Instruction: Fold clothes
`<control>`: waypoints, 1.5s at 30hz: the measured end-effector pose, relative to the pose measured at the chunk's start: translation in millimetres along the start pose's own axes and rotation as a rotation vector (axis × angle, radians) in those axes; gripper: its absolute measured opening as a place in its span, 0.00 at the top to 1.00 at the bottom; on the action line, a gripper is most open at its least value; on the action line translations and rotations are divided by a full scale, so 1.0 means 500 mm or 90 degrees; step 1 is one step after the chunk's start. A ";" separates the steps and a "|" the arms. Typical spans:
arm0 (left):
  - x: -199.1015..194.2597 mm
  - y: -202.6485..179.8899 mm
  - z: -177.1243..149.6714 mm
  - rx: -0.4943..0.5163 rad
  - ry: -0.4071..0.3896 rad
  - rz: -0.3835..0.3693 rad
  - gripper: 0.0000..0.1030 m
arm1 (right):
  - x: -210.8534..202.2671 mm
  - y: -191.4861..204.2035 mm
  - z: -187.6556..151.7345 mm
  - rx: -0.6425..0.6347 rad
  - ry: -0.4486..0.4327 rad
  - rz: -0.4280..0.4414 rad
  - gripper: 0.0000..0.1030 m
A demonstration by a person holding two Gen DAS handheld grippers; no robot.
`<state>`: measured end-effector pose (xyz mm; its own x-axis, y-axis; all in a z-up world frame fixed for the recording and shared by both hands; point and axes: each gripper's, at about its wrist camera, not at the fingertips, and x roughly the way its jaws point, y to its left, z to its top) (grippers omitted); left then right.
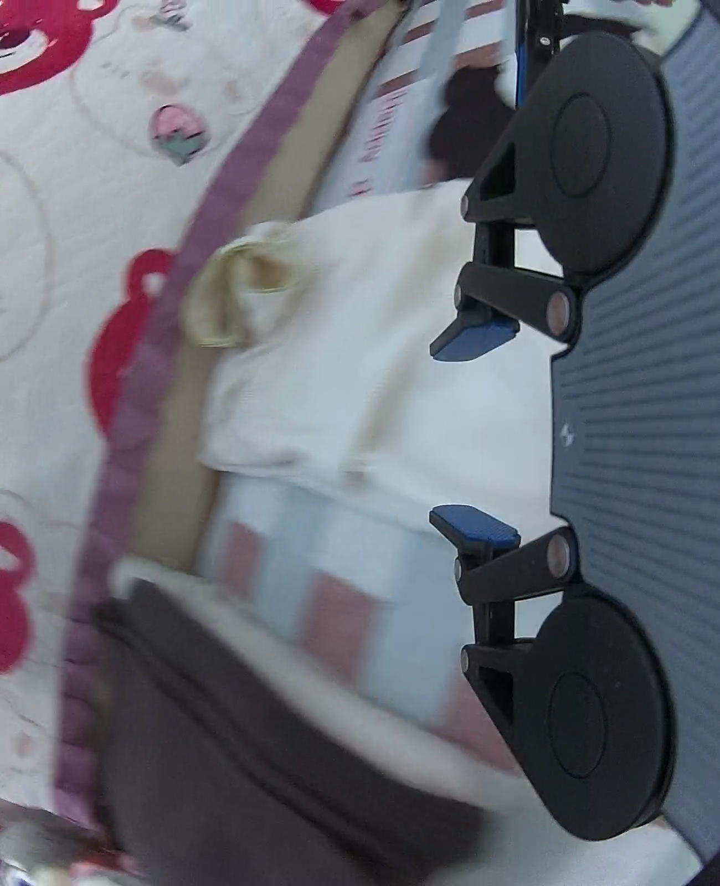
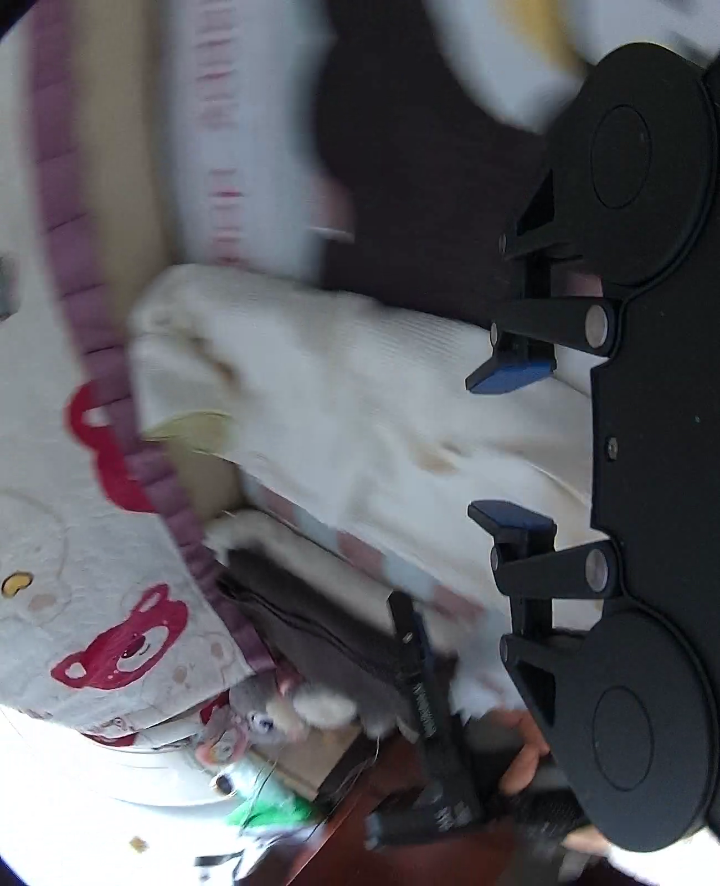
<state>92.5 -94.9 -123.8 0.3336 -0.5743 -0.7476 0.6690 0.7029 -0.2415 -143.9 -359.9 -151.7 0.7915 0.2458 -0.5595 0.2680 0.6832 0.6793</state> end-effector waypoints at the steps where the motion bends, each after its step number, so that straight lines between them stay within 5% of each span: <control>1: -0.014 -0.001 -0.018 0.002 0.020 -0.005 0.44 | -0.004 0.005 -0.021 0.020 0.013 0.018 0.47; 4: -0.049 -0.012 -0.061 0.027 0.073 -0.008 0.44 | 0.005 0.031 -0.060 0.049 0.052 0.046 0.42; 8: -0.086 -0.028 -0.108 0.093 0.110 0.033 0.43 | 0.025 0.068 -0.073 0.045 0.062 0.009 0.34; 15: -0.044 -0.031 -0.161 -0.010 0.162 0.030 0.38 | 0.074 0.045 -0.063 0.110 0.092 -0.059 0.34; 16: -0.031 -0.039 -0.169 0.006 0.163 0.035 0.38 | 0.075 0.047 -0.064 0.096 0.091 -0.052 0.41; 17: -0.018 -0.048 -0.177 0.023 0.164 0.040 0.42 | 0.073 0.059 -0.065 0.067 0.082 -0.042 0.83; 19: -0.012 -0.064 -0.189 0.064 0.159 0.045 0.96 | 0.051 0.105 -0.069 -0.029 0.053 -0.044 0.88; 24: -0.150 -0.073 -0.189 0.162 0.076 0.057 0.97 | -0.037 0.197 -0.099 -0.187 0.031 -0.042 0.92; 27: -0.243 -0.056 -0.196 0.211 0.042 0.110 0.97 | -0.055 0.223 -0.133 -0.269 0.051 -0.117 0.92; 32: -0.308 -0.002 -0.205 0.141 0.062 0.085 0.97 | -0.040 0.208 -0.157 -0.269 0.089 -0.147 0.92; 36: -0.301 -0.008 -0.219 0.181 0.076 0.104 0.97 | -0.036 0.230 -0.174 -0.320 0.113 -0.174 0.92; 45: -0.290 0.067 -0.275 0.149 0.154 0.165 0.96 | -0.048 0.250 -0.194 -0.288 0.174 -0.080 0.93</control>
<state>-24.9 69.6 -108.7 0.3634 -0.2563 -0.8957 0.7259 0.6805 0.0998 -182.5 -213.7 -99.5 0.5812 0.2714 -0.7671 0.0403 0.9320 0.3603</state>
